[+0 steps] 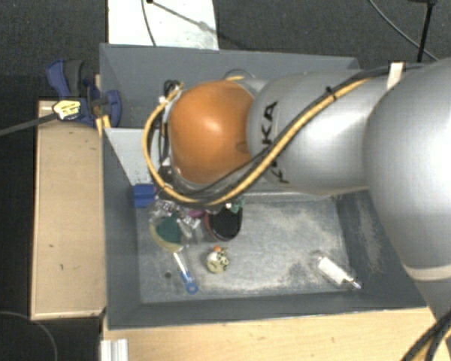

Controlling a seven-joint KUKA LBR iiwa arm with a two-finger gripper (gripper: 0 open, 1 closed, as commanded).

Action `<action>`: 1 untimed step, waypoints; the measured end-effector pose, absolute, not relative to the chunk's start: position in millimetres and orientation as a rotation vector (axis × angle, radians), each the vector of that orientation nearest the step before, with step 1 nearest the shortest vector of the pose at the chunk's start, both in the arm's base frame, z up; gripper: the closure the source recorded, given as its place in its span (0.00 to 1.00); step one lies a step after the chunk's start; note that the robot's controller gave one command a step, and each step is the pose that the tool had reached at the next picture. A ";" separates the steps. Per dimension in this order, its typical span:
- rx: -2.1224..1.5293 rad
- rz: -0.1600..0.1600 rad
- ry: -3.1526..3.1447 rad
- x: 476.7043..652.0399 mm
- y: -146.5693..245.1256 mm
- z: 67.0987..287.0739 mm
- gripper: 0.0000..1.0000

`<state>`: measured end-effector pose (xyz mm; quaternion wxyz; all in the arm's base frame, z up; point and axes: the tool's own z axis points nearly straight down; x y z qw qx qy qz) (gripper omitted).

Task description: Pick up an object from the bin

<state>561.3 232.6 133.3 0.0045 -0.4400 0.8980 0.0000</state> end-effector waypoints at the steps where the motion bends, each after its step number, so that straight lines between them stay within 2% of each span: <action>1: -1.368 0.001 2.821 562.4 233.2 147.4 1.00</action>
Offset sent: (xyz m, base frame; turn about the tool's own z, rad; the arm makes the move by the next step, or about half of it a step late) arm -0.0001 0.0001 0.0125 0.0000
